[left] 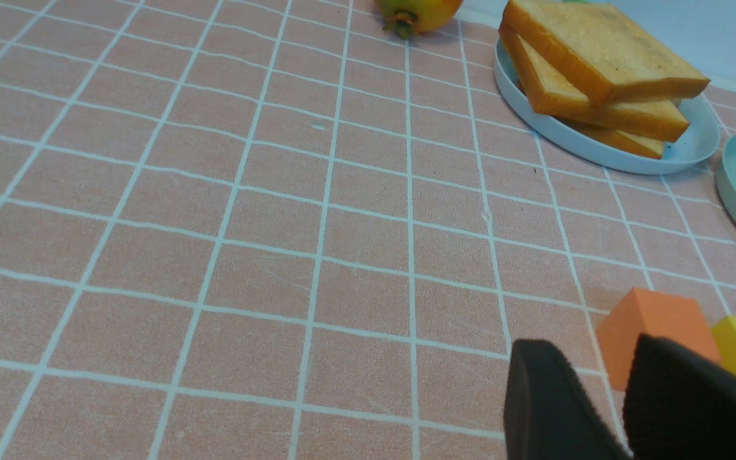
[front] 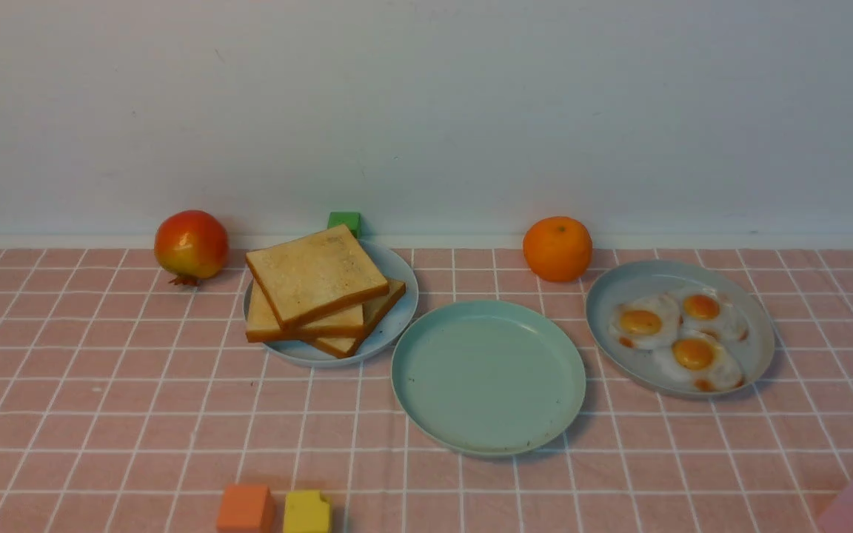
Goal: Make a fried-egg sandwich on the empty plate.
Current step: Use the left arm to grab a slice of bread
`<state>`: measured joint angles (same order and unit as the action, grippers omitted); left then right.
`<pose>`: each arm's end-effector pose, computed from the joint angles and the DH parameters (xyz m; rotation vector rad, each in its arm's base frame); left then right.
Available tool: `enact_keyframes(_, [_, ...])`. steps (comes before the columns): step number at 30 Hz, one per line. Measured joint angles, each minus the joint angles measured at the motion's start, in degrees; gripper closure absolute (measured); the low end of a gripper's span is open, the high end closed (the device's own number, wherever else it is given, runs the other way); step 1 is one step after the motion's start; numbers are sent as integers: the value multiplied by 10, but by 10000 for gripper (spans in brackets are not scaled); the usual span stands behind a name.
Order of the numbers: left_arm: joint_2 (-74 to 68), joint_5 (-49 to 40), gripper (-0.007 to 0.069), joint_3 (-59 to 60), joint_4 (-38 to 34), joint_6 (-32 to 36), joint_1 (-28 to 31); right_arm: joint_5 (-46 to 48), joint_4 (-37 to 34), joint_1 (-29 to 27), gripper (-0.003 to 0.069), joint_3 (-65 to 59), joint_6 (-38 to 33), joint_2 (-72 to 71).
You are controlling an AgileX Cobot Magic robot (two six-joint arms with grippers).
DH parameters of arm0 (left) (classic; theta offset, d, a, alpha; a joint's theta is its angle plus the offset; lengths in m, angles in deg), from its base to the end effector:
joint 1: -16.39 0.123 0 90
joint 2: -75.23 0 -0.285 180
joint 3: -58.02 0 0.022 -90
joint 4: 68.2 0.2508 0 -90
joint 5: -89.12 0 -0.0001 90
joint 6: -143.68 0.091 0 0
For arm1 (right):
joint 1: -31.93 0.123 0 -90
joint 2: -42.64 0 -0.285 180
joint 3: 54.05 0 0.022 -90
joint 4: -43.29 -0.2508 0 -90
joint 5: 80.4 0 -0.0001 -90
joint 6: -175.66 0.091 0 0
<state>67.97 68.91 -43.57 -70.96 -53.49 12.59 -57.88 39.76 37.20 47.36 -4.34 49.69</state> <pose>0.0530 -0.0050 0.1749 -0.2464 1.8419 -0.3017 0.0516 0.0069 0.1706 -0.0492 1.8882 0.1241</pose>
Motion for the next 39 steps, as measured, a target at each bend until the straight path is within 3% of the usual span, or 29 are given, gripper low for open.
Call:
enact_keyframes(30, [0, 11, 384, 1, -5, -2, 0, 0, 0, 0, 418, 0, 0, 0])
enact_keyframes(36, [0, 109, 384, 5, -232, -129, 0, 0, 0, 0, 418, 0, 0, 0])
enact_keyframes(39, [0, 136, 384, 5, -321, -153, 0, 0, 0, 0, 418, 0, 0, 0])
